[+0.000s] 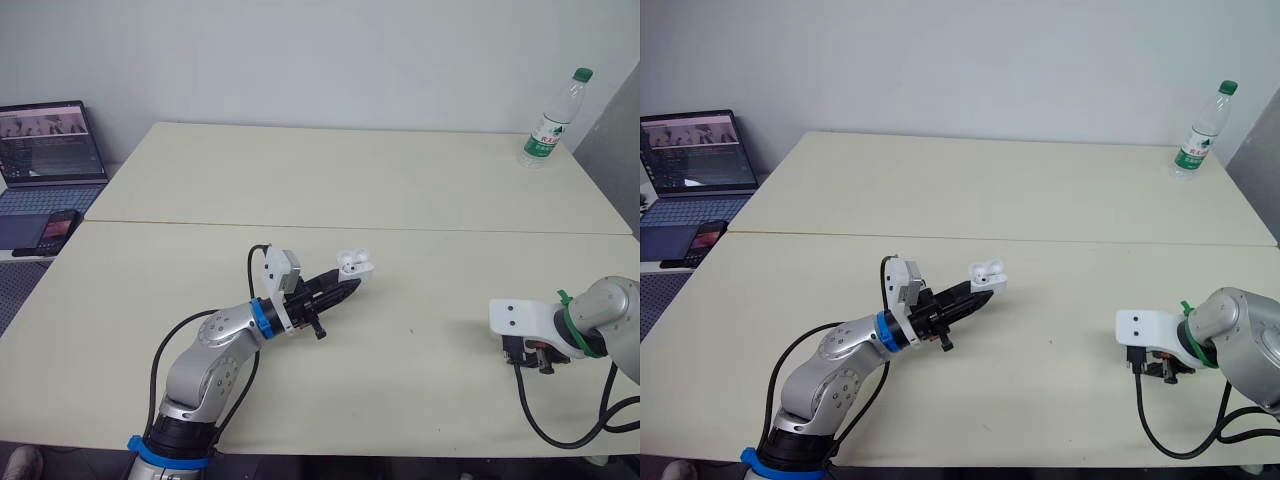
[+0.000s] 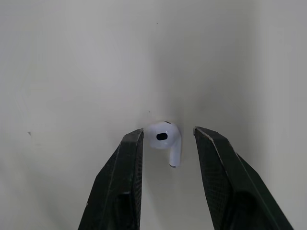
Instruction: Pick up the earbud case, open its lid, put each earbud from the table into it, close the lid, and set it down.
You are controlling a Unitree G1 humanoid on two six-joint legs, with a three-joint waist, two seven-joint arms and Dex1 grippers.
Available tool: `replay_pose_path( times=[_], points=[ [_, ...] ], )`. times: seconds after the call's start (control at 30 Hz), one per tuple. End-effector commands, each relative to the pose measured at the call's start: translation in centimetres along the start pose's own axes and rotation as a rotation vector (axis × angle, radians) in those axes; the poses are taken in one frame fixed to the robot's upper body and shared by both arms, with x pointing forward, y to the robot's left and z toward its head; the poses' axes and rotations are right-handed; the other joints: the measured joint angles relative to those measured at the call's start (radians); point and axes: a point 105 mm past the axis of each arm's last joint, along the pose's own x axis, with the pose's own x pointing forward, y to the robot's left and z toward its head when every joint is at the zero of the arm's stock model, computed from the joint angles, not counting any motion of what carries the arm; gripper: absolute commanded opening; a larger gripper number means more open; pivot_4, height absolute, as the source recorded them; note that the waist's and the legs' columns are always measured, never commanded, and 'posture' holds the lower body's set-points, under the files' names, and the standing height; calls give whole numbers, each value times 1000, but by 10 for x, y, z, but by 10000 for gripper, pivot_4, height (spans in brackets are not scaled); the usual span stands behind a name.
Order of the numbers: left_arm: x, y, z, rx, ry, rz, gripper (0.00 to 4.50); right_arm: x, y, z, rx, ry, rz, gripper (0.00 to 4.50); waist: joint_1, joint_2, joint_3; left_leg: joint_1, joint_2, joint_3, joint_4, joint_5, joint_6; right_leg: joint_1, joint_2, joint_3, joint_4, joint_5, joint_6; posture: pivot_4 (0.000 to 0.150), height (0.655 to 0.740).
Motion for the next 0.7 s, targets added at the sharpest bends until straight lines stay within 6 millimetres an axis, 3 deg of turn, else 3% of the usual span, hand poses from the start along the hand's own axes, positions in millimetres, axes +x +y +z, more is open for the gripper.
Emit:
replay_pose_path(
  times=[0.03, 0.7],
  points=[
    [-1, -3, 11, 40, -37, -11, 7600, -4, -1, 1, -17, 3, -6, 17234, 0, 0, 0, 0, 0, 0, 0, 0, 0, 0, 0, 0, 0, 0, 0, 1500, 7400],
    [-2, -2, 10, 42, -32, -5, 7600, 2, 2, -1, -4, 0, 30, 17234, 0, 0, 0, 0, 0, 0, 0, 0, 0, 0, 0, 0, 0, 0, 0, 1500, 7400]
  ],
)
